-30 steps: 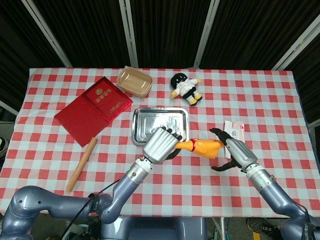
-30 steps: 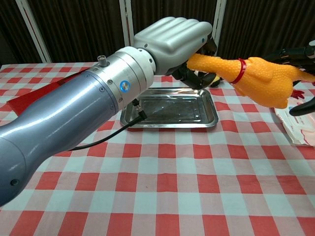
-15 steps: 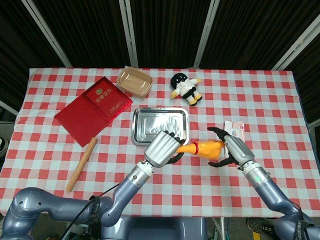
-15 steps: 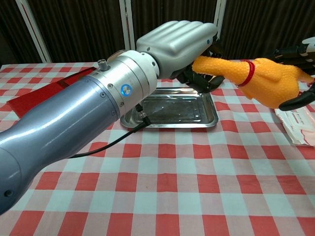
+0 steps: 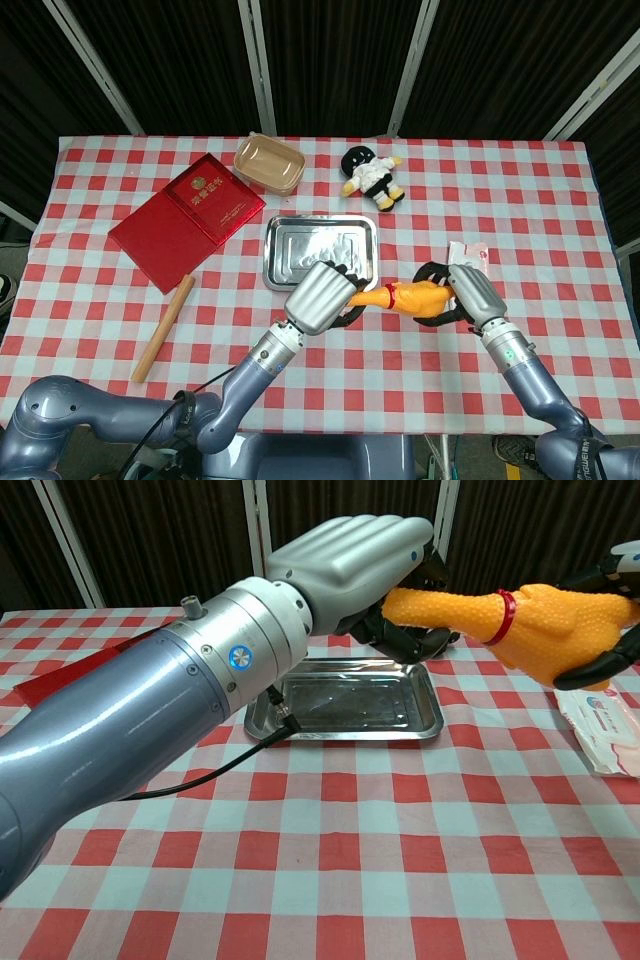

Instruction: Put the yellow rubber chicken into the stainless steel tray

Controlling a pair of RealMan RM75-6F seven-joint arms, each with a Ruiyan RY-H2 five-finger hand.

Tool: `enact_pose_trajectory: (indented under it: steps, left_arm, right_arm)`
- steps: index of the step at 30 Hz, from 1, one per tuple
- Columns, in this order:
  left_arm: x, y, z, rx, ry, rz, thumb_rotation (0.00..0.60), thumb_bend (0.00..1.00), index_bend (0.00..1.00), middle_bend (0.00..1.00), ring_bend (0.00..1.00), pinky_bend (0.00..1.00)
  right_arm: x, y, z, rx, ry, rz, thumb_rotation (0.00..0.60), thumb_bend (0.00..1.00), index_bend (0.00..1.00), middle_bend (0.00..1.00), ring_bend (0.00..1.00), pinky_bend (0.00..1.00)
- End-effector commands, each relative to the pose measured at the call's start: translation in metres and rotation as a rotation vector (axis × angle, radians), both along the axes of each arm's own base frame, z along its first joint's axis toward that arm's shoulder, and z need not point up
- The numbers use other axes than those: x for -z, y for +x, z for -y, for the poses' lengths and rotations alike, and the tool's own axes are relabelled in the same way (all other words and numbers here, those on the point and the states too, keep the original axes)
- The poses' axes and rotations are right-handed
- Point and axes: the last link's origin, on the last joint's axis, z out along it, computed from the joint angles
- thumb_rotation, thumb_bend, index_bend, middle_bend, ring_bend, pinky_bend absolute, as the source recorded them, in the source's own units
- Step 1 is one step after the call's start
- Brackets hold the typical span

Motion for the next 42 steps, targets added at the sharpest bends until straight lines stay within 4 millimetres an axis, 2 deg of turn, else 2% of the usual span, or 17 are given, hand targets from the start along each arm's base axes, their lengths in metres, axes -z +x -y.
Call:
enact_pose_trajectory:
  steps: [1, 4, 7, 10, 12, 13, 15, 16, 18, 20, 22, 23, 26, 38, 42]
  left_arm:
    - [0.000, -0.001, 0.000, -0.004, -0.004, -0.008, 0.600, 0.63, 0.63, 0.69, 0.61, 0.70]
    - [0.000, -0.002, 0.000, -0.005, -0.009, -0.016, 0.600, 0.63, 0.63, 0.69, 0.61, 0.70]
    - [0.001, -0.002, 0.001, -0.004, -0.011, -0.022, 0.600, 0.63, 0.63, 0.69, 0.61, 0.70]
    - [0.001, -0.002, 0.002, -0.003, -0.012, -0.026, 0.600, 0.63, 0.63, 0.69, 0.61, 0.70]
    - [0.001, -0.001, 0.002, -0.002, -0.012, -0.026, 0.600, 0.63, 0.63, 0.69, 0.61, 0.70]
    - [0.000, -0.001, 0.002, -0.002, -0.012, -0.025, 0.600, 0.63, 0.63, 0.69, 0.61, 0.70]
    - [0.000, -0.002, 0.001, -0.004, -0.010, -0.024, 0.600, 0.63, 0.63, 0.69, 0.61, 0.70]
    - [-0.001, -0.002, 0.001, -0.004, -0.010, -0.023, 0.600, 0.63, 0.63, 0.69, 0.61, 0.70]
    - [-0.002, -0.003, 0.001, -0.005, -0.006, -0.021, 0.600, 0.63, 0.63, 0.69, 0.61, 0.70]
    - [-0.002, -0.004, 0.000, -0.005, -0.005, -0.019, 0.600, 0.63, 0.63, 0.69, 0.61, 0.70]
    - [-0.003, -0.005, 0.000, -0.005, -0.004, -0.016, 0.600, 0.63, 0.63, 0.69, 0.61, 0.70]
    - [-0.003, -0.006, 0.000, -0.005, -0.004, -0.014, 0.600, 0.63, 0.63, 0.69, 0.61, 0.70]
    - [-0.004, -0.008, -0.001, -0.003, -0.002, -0.008, 0.600, 0.63, 0.63, 0.69, 0.61, 0.70]
    - [-0.010, -0.019, -0.001, 0.000, -0.006, 0.019, 0.600, 0.63, 0.63, 0.68, 0.61, 0.69]
    - [-0.017, -0.031, -0.005, -0.011, -0.007, 0.019, 0.600, 0.63, 0.63, 0.68, 0.61, 0.68]
  right_arm:
    - [0.000, -0.001, 0.001, 0.006, -0.018, -0.002, 0.600, 0.50, 1.00, 0.87, 0.91, 0.82]
    - [0.000, 0.000, 0.001, 0.006, -0.031, -0.005, 0.600, 0.56, 1.00, 0.95, 0.98, 0.88]
    - [0.000, 0.000, 0.001, 0.011, -0.037, -0.006, 0.600, 0.59, 1.00, 1.00, 1.00, 0.92]
    - [0.000, -0.001, 0.000, 0.012, -0.042, -0.013, 0.600, 0.59, 1.00, 1.00, 1.00, 0.92]
    - [0.000, -0.001, -0.001, 0.012, -0.041, -0.014, 0.600, 0.59, 1.00, 0.97, 0.96, 0.90]
    - [0.000, -0.001, -0.002, 0.009, -0.035, -0.018, 0.600, 0.59, 0.96, 0.92, 0.90, 0.85]
    - [0.000, 0.000, -0.005, 0.002, -0.015, -0.020, 0.600, 0.57, 0.79, 0.76, 0.74, 0.72]
    - [0.000, 0.000, -0.007, -0.004, -0.005, -0.019, 0.600, 0.52, 0.64, 0.66, 0.64, 0.63]
    - [-0.002, 0.000, -0.010, -0.018, 0.016, -0.017, 0.600, 0.40, 0.44, 0.50, 0.47, 0.49]
    - [-0.004, 0.000, -0.011, -0.028, 0.026, -0.017, 0.600, 0.23, 0.19, 0.30, 0.26, 0.34]
    - [-0.004, -0.001, -0.013, -0.040, 0.043, -0.012, 0.600, 0.12, 0.03, 0.13, 0.11, 0.24]
    - [-0.005, -0.001, -0.014, -0.044, 0.052, -0.008, 0.600, 0.10, 0.00, 0.07, 0.05, 0.19]
    - [-0.007, -0.002, -0.017, -0.059, 0.066, -0.007, 0.600, 0.09, 0.00, 0.00, 0.00, 0.15]
    - [-0.018, -0.007, -0.021, -0.084, 0.040, -0.007, 0.600, 0.07, 0.00, 0.00, 0.00, 0.11]
    - [-0.029, -0.016, -0.020, -0.075, -0.009, -0.030, 0.600, 0.07, 0.00, 0.00, 0.00, 0.11]
